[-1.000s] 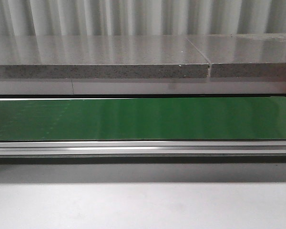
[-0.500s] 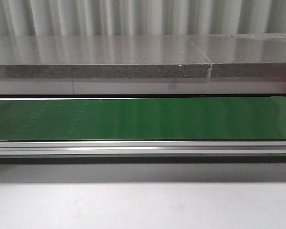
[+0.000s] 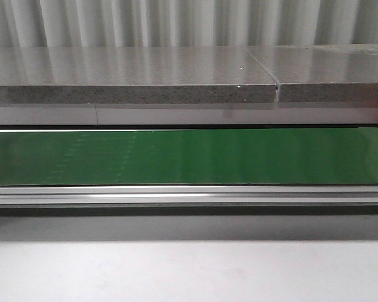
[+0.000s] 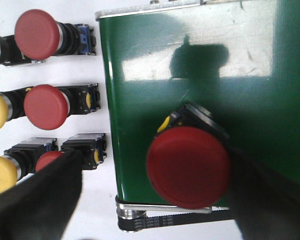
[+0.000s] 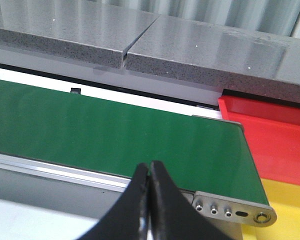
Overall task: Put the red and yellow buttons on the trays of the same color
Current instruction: 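Lower the red button onto the green belt and open the left gripper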
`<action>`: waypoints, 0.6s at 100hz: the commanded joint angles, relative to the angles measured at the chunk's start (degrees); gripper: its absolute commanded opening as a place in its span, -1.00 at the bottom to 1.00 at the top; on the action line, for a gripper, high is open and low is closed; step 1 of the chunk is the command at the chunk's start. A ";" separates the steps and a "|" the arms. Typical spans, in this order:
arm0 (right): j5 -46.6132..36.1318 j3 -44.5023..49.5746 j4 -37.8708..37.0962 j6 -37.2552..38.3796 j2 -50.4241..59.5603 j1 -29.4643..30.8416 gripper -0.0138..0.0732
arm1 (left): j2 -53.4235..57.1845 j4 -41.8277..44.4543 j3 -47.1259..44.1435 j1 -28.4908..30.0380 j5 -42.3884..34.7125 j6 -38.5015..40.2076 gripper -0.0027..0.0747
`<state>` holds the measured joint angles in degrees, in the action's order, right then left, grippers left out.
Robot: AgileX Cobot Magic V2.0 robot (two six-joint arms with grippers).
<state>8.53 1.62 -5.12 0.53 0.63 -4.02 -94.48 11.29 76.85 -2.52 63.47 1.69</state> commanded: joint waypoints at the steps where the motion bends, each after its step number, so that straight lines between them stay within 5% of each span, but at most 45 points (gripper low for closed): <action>1: -4.74 -0.34 -0.65 -0.16 0.83 0.21 -0.84 | 2.64 0.76 1.76 -0.98 -0.01 0.11 0.89; 60: -4.74 -0.34 -0.65 -0.16 0.83 0.21 -0.84 | 15.46 -1.84 1.76 -7.51 2.13 2.37 0.77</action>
<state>8.53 1.62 -5.12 0.53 0.63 -4.02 -82.80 9.43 76.85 -9.93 66.48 1.98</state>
